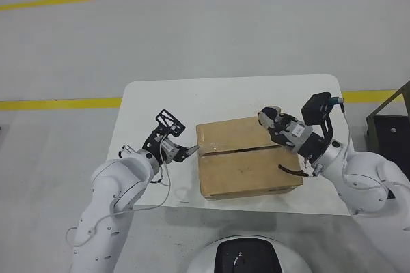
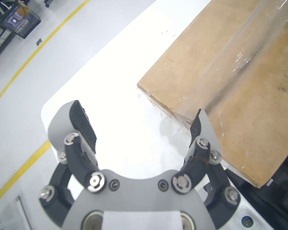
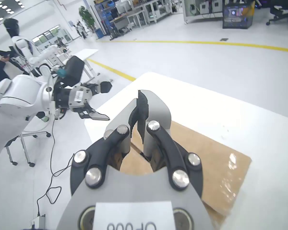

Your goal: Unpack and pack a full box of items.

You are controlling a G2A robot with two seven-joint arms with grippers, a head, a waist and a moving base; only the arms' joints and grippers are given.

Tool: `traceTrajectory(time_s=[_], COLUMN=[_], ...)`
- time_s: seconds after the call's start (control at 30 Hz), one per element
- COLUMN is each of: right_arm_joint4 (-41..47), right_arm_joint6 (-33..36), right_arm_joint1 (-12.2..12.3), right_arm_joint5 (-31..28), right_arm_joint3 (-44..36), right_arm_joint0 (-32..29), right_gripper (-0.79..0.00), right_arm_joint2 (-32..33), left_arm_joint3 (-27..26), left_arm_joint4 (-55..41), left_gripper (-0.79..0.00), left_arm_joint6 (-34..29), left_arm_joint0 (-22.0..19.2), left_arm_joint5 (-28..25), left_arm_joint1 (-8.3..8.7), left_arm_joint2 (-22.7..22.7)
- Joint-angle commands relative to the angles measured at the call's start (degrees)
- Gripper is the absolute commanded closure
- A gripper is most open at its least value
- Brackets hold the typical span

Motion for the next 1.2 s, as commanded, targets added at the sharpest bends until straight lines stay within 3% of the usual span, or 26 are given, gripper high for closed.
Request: traceTrajectory(time_s=[0.0, 0.37, 0.6, 0.83, 1.17], right_arm_joint4=[-0.24, -1.71, -4.63, -3.96, -3.27], right_arm_joint6=[-1.57, -2.8, -2.6, -3.6, -3.51], right_arm_joint1=[-0.16, -1.23, -2.03, -2.67, -2.89], right_arm_joint5=[-2.16, -4.5, -4.67, -4.15, -4.83], right_arm_joint3=[0.67, 4.18, 6.68, 7.96, 6.68], right_arm_joint0=[0.83, 7.21, 11.34, 13.12, 13.58], right_gripper=[0.0, 0.0, 0.0, 0.0, 0.0], right_arm_joint2=[-0.96, -6.17, -9.75, -11.1, -10.06], left_arm_joint3=[0.08, -1.51, -4.59, -4.14, -1.07], left_arm_joint4=[-0.42, -3.34, -11.61, -16.94, -14.51], left_gripper=[-0.785, -0.785, -0.785, -0.785, -0.785], left_arm_joint6=[-0.3, -1.76, -5.38, -7.81, -9.25], left_arm_joint0=[0.29, 2.23, 5.89, 6.98, 5.27], left_arm_joint5=[0.55, 1.48, -0.29, -0.27, 0.57], left_arm_joint1=[0.08, 0.62, 1.23, 1.3, 1.28], left_arm_joint2=[-0.63, -3.89, -7.16, -4.87, -0.51])
